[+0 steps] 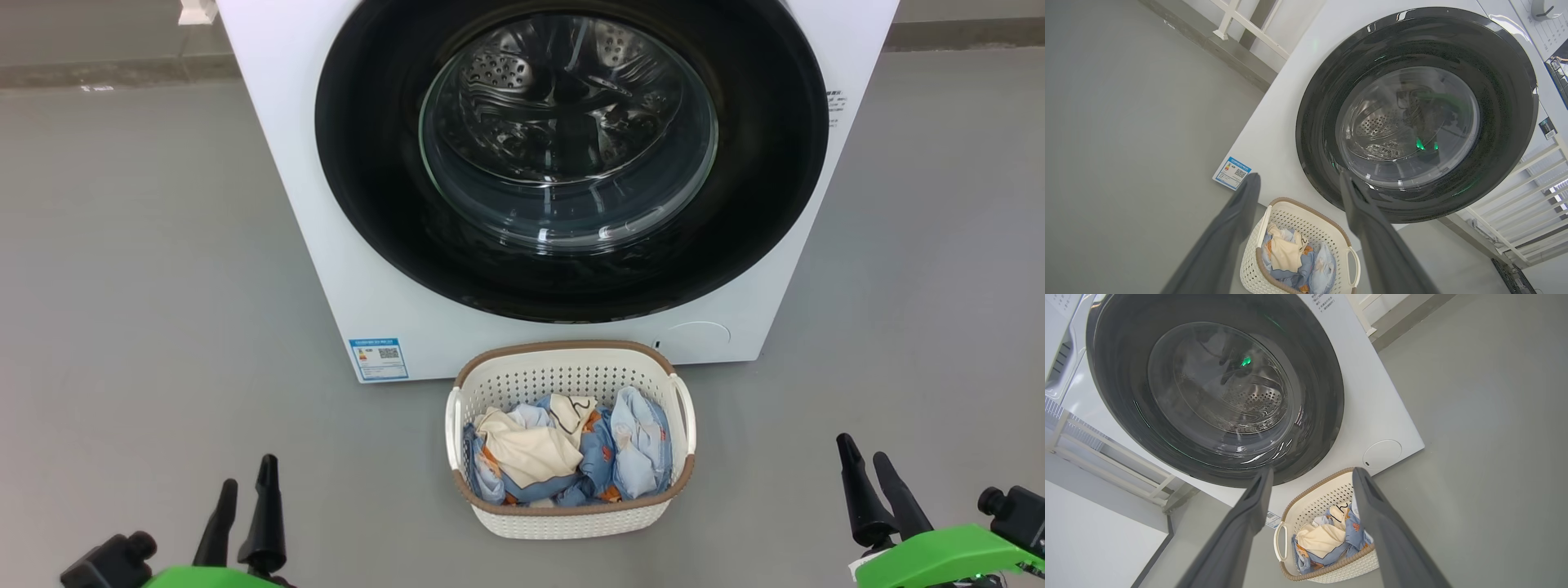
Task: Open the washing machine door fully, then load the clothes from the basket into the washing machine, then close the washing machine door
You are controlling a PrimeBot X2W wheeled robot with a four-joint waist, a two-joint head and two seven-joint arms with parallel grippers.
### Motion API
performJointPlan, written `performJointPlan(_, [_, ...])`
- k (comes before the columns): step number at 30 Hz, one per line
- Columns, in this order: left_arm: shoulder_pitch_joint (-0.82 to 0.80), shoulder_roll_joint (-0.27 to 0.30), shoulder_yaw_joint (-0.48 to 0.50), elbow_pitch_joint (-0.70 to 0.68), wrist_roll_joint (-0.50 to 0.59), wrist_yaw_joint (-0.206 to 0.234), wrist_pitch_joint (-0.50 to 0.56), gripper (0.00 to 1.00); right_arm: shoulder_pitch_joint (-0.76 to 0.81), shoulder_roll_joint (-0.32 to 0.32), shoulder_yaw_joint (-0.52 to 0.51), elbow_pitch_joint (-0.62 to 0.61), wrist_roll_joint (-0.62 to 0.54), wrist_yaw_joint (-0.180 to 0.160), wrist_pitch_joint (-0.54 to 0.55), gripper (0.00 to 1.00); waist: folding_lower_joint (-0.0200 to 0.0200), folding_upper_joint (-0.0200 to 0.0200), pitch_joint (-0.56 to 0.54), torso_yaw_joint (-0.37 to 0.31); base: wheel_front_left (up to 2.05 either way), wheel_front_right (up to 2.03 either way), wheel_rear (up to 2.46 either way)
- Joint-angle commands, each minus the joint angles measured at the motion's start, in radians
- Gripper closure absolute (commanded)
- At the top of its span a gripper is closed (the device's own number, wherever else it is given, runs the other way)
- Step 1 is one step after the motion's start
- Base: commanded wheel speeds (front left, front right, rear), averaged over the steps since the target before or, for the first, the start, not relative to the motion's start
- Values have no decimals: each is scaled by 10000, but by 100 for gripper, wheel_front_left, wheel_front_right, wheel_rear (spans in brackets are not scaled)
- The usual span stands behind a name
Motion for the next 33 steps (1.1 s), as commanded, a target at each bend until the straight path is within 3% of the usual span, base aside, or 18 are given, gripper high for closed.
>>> performJointPlan(1, [-355,181,129,-170,362,60,-134,0,-249,-90,195,-335,-403,9,-65,0,-1,0,-10,8,0,0,0])
performJointPlan(33, [-644,252,-438,653,3703,281,-1054,0,-85,-180,292,-605,-4366,13,-127,0,-1,0,-165,50,0,0,0])
